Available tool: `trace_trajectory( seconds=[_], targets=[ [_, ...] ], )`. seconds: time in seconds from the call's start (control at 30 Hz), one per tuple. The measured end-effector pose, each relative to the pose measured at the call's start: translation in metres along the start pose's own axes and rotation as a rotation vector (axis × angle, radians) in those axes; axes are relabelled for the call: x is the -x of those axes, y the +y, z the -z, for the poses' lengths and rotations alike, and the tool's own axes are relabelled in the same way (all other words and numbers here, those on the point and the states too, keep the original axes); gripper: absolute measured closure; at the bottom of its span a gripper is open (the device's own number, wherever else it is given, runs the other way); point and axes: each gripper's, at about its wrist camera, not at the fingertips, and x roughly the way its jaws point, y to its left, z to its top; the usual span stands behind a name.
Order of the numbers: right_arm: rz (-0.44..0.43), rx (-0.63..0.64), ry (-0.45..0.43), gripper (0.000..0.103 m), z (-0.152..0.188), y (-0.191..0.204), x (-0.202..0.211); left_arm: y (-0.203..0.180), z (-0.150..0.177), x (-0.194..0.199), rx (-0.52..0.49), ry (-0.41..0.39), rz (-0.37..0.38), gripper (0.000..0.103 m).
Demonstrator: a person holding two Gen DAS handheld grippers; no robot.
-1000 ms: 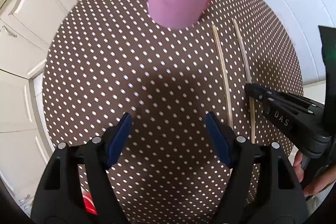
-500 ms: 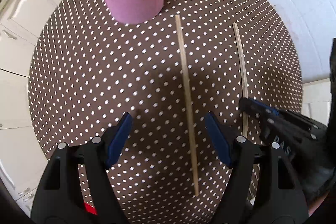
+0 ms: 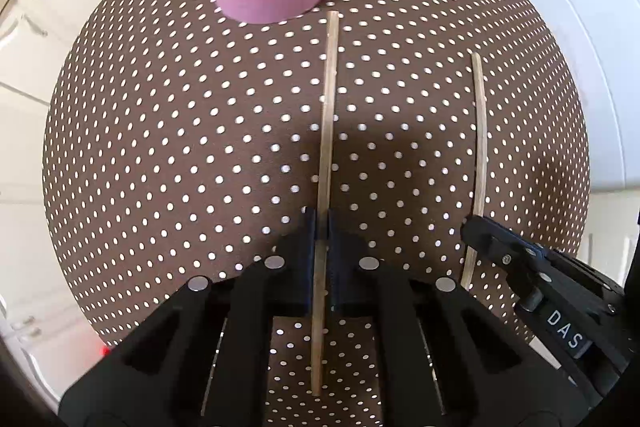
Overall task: Organize utensils
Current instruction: 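Lift the single chopstick upright with the right tool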
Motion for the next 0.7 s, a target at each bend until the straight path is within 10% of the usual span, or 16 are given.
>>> trace_trajectory(
  seconds=[0.7],
  targets=[
    [-0.018, 0.084, -0.084, 0.098, -0.006, 0.014, 0.058, 0.008, 0.05, 0.091, 0.001, -0.179, -0.012, 0.097]
  ],
)
